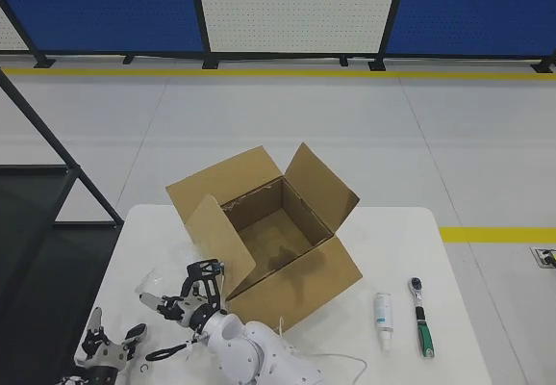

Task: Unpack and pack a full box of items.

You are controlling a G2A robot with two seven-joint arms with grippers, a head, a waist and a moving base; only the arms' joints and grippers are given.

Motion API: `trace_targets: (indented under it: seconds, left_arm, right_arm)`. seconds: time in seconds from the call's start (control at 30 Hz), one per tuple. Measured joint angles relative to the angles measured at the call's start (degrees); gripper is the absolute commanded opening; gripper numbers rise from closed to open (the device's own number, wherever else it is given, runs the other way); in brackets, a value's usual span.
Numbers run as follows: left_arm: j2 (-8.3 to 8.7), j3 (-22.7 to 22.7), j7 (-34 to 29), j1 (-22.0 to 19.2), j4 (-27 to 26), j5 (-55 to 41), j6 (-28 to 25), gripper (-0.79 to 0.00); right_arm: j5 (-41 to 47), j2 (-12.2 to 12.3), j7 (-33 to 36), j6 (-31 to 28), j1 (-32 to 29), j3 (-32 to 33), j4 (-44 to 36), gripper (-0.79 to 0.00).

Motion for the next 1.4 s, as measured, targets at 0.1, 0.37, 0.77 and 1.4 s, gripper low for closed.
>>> trace_targets:
  seconds: [0.1,0.37,0.77,1.4]
  left_arm:
    - [-0.02,0.0,-0.1,0.1,-0.2,0.0,0.0,0.000]
    - [0.05,0.1,-2.4,1.0,-0.5,0.8,-0.2,0.000]
    - [0.16,-0.5,-5.5,2.3,-0.9,0.6,-1.3,0.000]
    - [0.36,0.1,-9.6,3.4,-1.9,2.9,-2.1,0.000]
  right_arm:
    - [-1.0,0.3,0.6,0.7,-0.9,0.4,-1.4,0.000]
    - [-4.9,1.1,-0.2,1.7,-3.5,1.3,-6.3,0.000]
    - [-9.5,2.1,0.4,2.3,-6.5,2.9,-13.0,0.000]
    - [-17.1,5.4,5.1,2.2,-15.6,7.0,-28.4,0.000]
